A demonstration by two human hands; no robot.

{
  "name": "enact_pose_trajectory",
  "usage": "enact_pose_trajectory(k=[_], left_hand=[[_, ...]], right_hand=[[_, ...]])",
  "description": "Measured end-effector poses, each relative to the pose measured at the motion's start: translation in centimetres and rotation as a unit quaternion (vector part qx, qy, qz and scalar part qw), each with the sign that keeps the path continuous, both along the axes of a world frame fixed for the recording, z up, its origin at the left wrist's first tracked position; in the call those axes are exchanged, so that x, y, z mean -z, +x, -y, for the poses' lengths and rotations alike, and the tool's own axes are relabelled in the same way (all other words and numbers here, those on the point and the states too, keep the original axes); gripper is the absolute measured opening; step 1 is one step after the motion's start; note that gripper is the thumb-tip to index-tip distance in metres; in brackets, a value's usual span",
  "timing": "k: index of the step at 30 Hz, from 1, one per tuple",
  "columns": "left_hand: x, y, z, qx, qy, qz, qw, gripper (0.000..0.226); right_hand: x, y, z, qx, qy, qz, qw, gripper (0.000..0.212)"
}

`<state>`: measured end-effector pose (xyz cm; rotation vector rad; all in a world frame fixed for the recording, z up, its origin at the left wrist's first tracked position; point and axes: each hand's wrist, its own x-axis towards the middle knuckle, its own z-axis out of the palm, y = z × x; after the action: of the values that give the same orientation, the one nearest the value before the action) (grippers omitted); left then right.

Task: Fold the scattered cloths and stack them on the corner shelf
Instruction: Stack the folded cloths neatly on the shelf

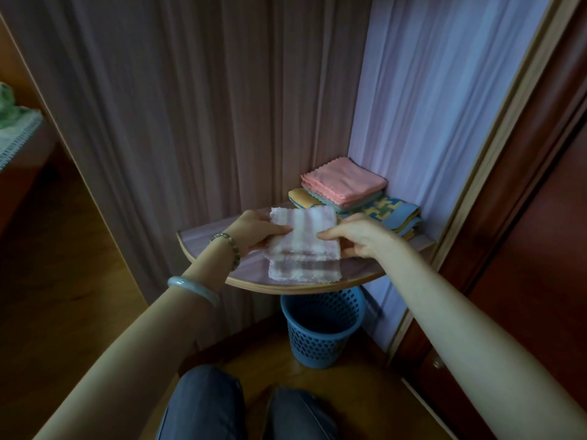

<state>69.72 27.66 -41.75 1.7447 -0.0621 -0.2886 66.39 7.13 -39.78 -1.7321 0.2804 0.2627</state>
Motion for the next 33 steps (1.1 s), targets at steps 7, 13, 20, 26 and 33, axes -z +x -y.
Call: enact_pose_trajectory(k=[7,13,20,26,33], left_hand=[[0.6,-0.3,0.5,0.023,0.042,-0.006,0.999,0.014],[1.1,-0.2,1.2,-0.028,0.233,0.060,0.970,0.033],[2.8,-0.2,1.2,0.103,0.455,0.351,0.812,0.079],[5.7,-0.8,0.2,0.221,0.584,0.318,0.714,0.082],[2.7,0.5,-0.1,-0.079,0.146,0.097,0.981,0.050]], right_hand=[[0.8,-0.3,0.2,-0.012,-0.035,0.005,0.999,0.035],[2.1,0.3,0.1,-0.038,-0.176,0.034,0.983,0.034],[2.2,0.5,-1.2,-0.141,-0.493,0.314,0.799,0.052],[6.2,0.6,-1.7,-0.246,-0.548,0.180,0.779,0.057],[2.9,0.4,0.5,0.027,-0.336,0.244,0.910,0.016]])
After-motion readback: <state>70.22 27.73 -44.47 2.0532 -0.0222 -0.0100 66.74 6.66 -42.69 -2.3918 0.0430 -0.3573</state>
